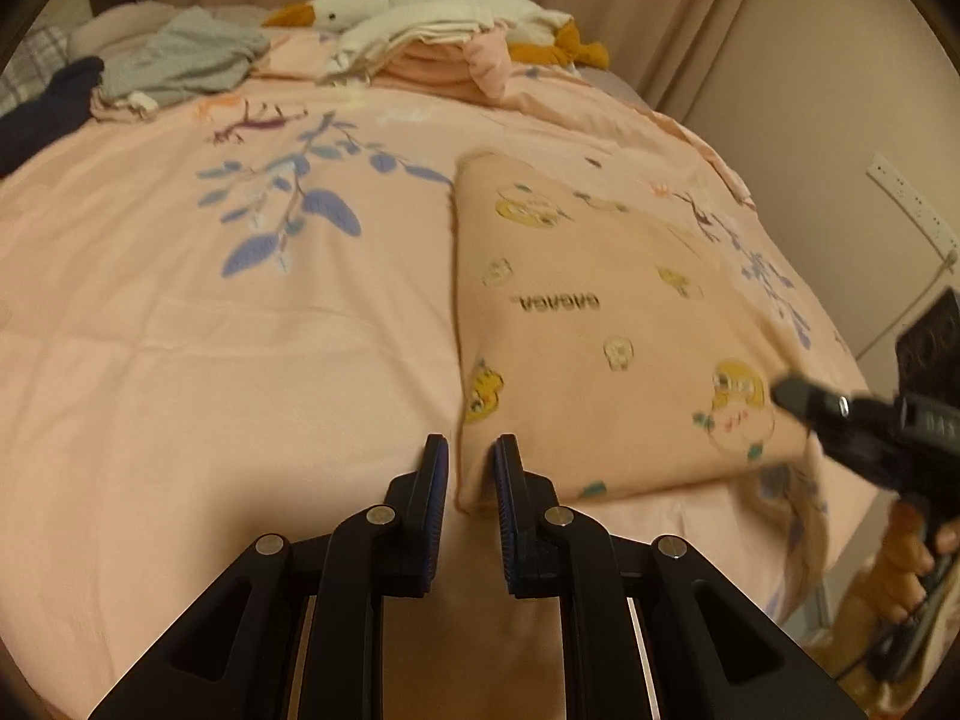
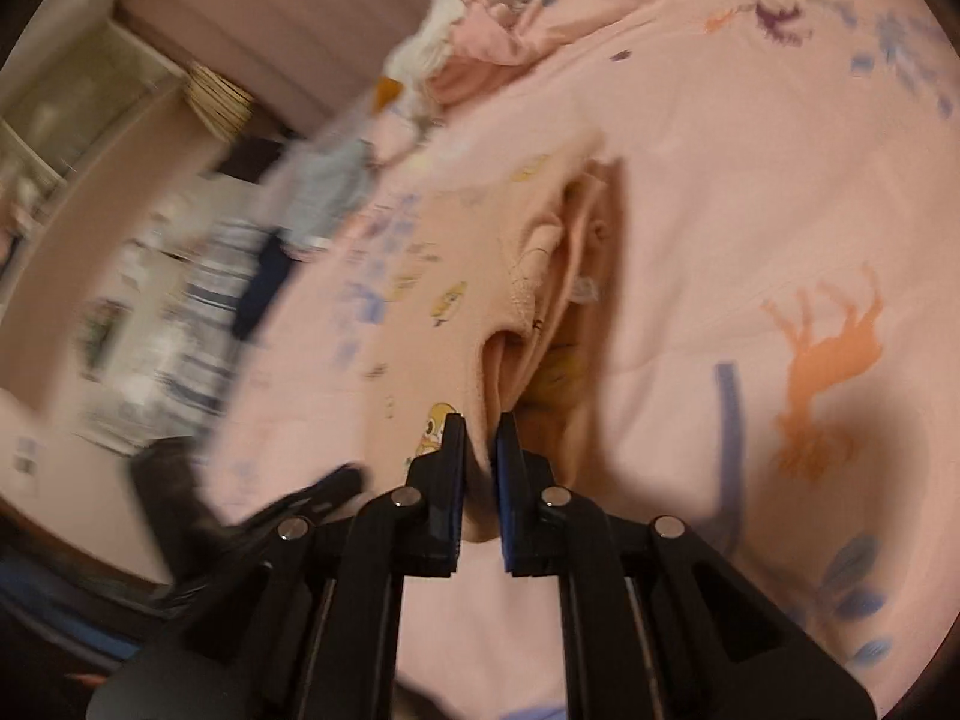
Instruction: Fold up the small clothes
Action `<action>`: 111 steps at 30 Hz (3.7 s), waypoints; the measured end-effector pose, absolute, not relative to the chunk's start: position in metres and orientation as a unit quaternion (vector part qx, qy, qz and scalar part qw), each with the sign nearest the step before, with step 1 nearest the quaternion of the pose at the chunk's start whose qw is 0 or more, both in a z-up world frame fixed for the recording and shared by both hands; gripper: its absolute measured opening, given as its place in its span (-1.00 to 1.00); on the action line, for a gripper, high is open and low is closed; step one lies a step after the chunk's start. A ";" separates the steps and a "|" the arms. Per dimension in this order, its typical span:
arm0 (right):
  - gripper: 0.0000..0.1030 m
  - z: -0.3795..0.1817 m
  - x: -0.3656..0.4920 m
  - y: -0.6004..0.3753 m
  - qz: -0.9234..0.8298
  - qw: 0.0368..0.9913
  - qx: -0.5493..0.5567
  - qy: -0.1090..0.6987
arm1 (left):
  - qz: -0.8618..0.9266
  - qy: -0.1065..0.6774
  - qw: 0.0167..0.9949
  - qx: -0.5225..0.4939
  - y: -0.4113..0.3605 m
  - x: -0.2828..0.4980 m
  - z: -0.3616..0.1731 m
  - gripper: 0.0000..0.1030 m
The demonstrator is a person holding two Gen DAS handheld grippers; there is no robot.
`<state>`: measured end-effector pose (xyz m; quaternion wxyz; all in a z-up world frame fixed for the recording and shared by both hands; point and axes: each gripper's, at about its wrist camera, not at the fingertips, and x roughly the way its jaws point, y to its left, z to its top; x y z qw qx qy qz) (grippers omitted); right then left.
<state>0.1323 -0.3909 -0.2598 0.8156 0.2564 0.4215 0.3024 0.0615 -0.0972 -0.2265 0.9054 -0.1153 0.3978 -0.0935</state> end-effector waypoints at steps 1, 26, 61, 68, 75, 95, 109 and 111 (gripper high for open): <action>-0.82 -0.266 0.129 -0.392 0.294 0.815 0.250 0.433 | -0.087 0.401 0.906 -0.110 -0.098 0.064 -0.230 -0.78; -0.78 -0.253 0.167 -0.380 0.107 0.880 0.187 0.425 | -0.120 0.386 0.915 -0.001 -0.124 0.083 -0.209 -0.67; 0.89 -0.231 0.153 -0.383 0.175 0.850 0.235 0.437 | -0.160 0.403 0.900 -0.036 -0.084 0.131 -0.207 0.73; 0.88 -0.253 0.165 -0.386 0.191 0.833 0.230 0.465 | -0.147 0.440 0.885 -0.040 -0.087 0.134 -0.226 0.73; 0.88 -0.270 0.186 -0.393 0.212 0.805 0.278 0.480 | -0.240 0.481 0.833 -0.133 -0.082 0.148 -0.236 0.73; 0.10 -0.290 0.228 -0.360 0.238 0.764 0.299 0.519 | -0.345 0.502 0.752 -0.250 -0.097 0.188 -0.257 0.23; 0.05 -0.300 0.235 -0.374 0.264 0.733 0.339 0.528 | -0.294 0.451 0.798 -0.270 -0.065 0.207 -0.238 0.48; 0.05 -0.299 0.236 -0.373 0.259 0.734 0.338 0.528 | -0.323 0.487 0.757 -0.291 -0.073 0.223 -0.254 0.48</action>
